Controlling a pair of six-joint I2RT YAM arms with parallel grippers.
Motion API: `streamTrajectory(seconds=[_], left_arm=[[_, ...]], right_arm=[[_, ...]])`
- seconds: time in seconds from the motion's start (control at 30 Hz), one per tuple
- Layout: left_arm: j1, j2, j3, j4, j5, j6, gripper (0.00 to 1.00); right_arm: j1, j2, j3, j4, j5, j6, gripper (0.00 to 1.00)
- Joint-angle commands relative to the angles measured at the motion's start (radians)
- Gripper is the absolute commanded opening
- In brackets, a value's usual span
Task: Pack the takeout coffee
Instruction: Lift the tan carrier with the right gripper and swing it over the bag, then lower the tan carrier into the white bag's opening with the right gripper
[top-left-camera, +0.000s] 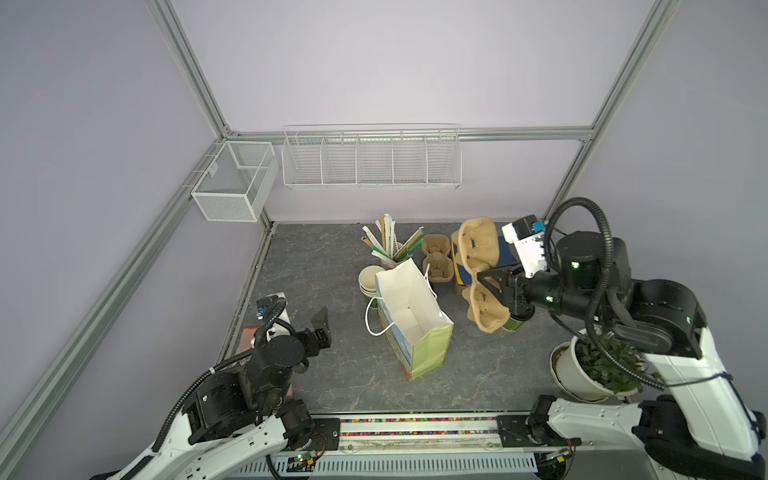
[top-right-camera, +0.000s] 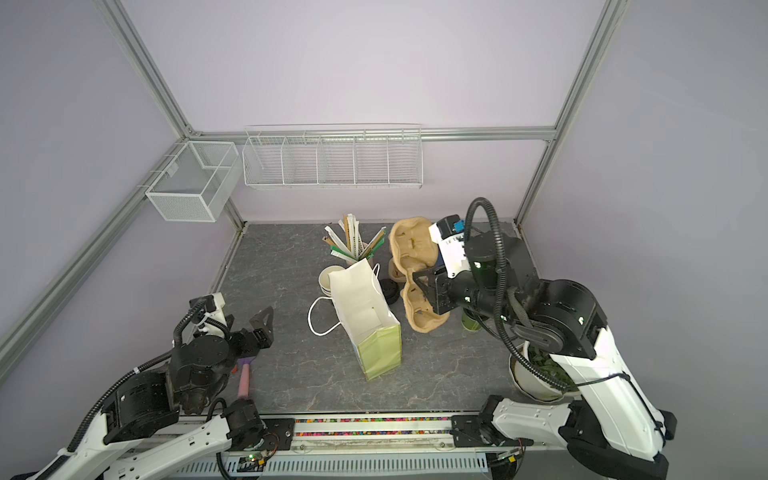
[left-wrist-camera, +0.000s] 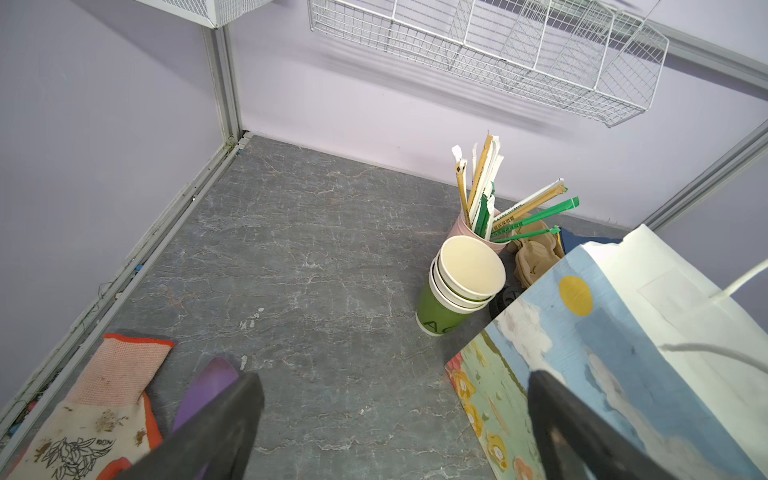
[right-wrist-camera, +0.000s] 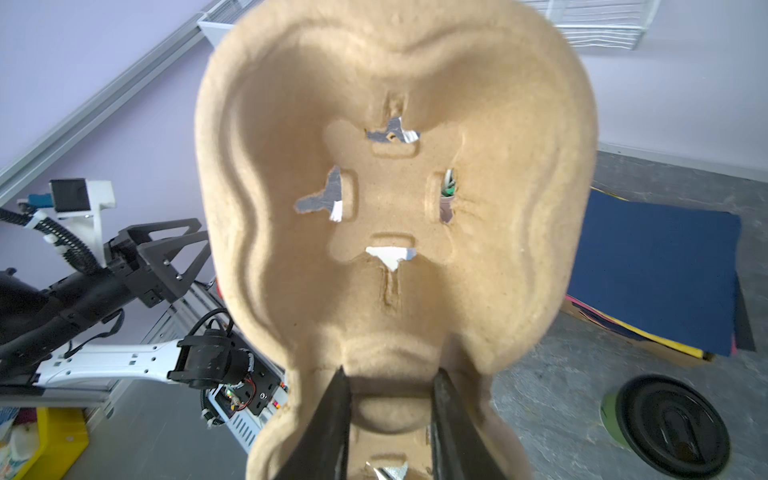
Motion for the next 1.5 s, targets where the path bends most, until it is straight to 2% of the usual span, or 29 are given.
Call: streamTrajectory(seconds=[0.0,0.13,0.2,0.6,0.77,1.07,1.47], left_arm=[[0.007,-0.019,-0.016,-0.029,-0.041,0.009,0.99],[0.007,0.002,-0.013,-0.039,-0.037,0.006,0.99],[0.007,0.009,-0.011,-0.042,-0.041,0.006,0.99],[0.006,-0.013,-0.016,-0.038,-0.034,0.001,0.99],[0.006,-0.008,-0.016,-0.038,-0.028,0.003,0.99],[0.006,-0.008,-0.017,-0.033,-0.021,0.006,0.99],[0.006,-0.008,-0.016,-0.034,-0.02,0.005,0.99]], right_arm=[[0.1,0.09,0.091,-0.017,0.059,-0.019,0.29],[0.223,0.246,0.271,-0.087,0.162,-0.042,0.29],[0.247,0.306,0.324,-0.115,0.196,-0.052,0.29],[0.235,0.538,0.398,-0.165,0.221,-0.101,0.29],[0.188,0.569,0.36,-0.16,0.182,-0.102,0.29],[0.117,0.548,0.198,-0.083,0.138,-0.082,0.28],[0.109,0.463,0.037,-0.029,0.122,0.003,0.27]])
